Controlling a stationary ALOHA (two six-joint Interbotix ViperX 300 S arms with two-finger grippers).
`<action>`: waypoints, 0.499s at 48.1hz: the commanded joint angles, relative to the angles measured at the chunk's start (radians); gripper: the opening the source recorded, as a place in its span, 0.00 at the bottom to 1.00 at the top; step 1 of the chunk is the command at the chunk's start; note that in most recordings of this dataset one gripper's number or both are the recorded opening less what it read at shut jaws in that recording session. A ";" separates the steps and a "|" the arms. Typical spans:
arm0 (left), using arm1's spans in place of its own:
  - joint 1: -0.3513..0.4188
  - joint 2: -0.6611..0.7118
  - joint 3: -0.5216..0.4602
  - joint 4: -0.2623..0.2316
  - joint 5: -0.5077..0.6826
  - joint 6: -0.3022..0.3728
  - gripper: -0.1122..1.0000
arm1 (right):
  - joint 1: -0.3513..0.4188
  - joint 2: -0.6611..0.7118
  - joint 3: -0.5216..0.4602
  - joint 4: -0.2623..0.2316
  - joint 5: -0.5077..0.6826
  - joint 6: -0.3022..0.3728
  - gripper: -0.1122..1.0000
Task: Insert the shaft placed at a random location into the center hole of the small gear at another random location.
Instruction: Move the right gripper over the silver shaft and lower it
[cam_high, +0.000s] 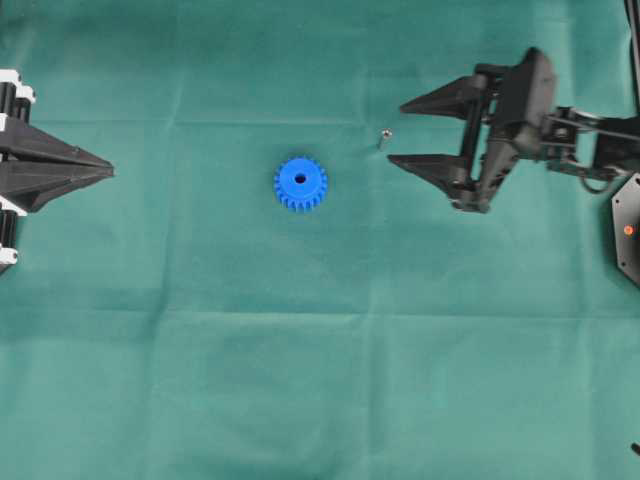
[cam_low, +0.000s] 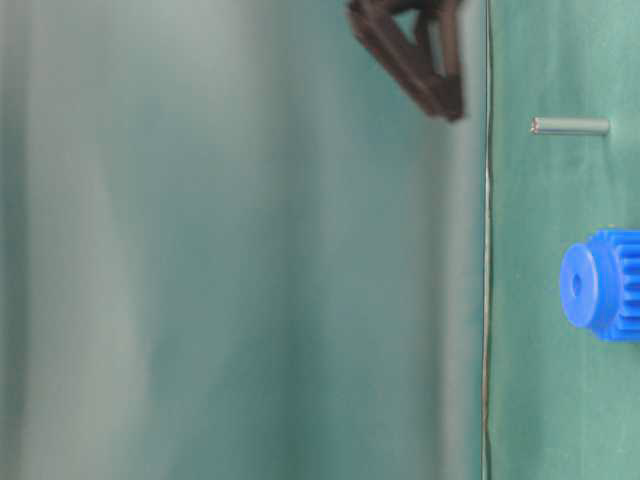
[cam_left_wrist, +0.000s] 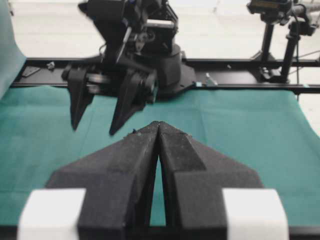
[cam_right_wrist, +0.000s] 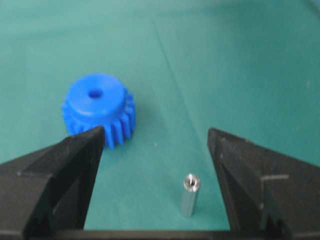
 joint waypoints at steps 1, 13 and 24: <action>-0.002 0.005 -0.026 0.003 -0.003 -0.002 0.10 | -0.009 0.055 -0.034 0.006 -0.040 -0.018 0.86; -0.002 0.009 -0.025 0.003 -0.003 -0.002 0.10 | -0.037 0.186 -0.064 0.023 -0.074 -0.018 0.86; -0.002 0.012 -0.025 0.003 -0.003 -0.002 0.10 | -0.038 0.204 -0.061 0.029 -0.097 -0.018 0.85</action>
